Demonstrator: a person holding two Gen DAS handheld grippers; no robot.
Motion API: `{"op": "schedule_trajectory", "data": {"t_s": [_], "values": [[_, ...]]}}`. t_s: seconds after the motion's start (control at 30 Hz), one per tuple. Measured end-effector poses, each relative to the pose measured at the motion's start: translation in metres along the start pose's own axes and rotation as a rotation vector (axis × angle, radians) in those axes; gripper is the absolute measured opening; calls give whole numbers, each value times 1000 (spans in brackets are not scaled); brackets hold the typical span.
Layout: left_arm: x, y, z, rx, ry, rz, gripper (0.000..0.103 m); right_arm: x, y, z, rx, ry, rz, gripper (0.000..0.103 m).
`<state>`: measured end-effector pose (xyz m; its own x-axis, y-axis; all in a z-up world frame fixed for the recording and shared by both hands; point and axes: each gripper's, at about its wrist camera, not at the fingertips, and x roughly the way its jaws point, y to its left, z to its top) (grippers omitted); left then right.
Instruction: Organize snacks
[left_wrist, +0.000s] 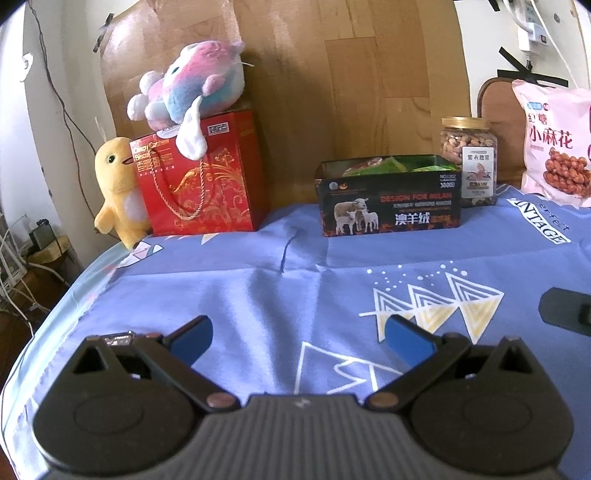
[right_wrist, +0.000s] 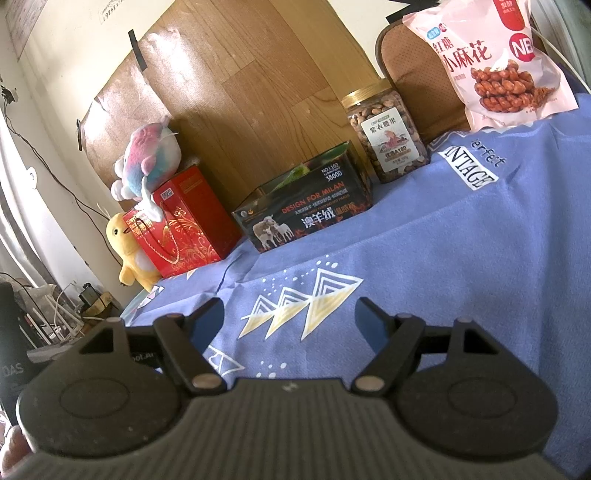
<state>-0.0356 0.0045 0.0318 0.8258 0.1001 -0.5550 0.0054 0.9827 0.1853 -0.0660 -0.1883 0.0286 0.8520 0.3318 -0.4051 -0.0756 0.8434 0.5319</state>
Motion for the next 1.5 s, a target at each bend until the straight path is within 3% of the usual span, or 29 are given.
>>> {"op": "schedule_trajectory", "data": {"t_s": [0.77,1.17,1.5], "values": [[-11,-6,3,37,-62,43,103,-1,-1,0,4,-1,-2,80],[-10,-10,3,40,-37,18,103,-2,-2,0,14,-5,-7,80],[-9,-15,1,34,22,-64,103,-2,-3,-1,21,-5,-8,80]]}}
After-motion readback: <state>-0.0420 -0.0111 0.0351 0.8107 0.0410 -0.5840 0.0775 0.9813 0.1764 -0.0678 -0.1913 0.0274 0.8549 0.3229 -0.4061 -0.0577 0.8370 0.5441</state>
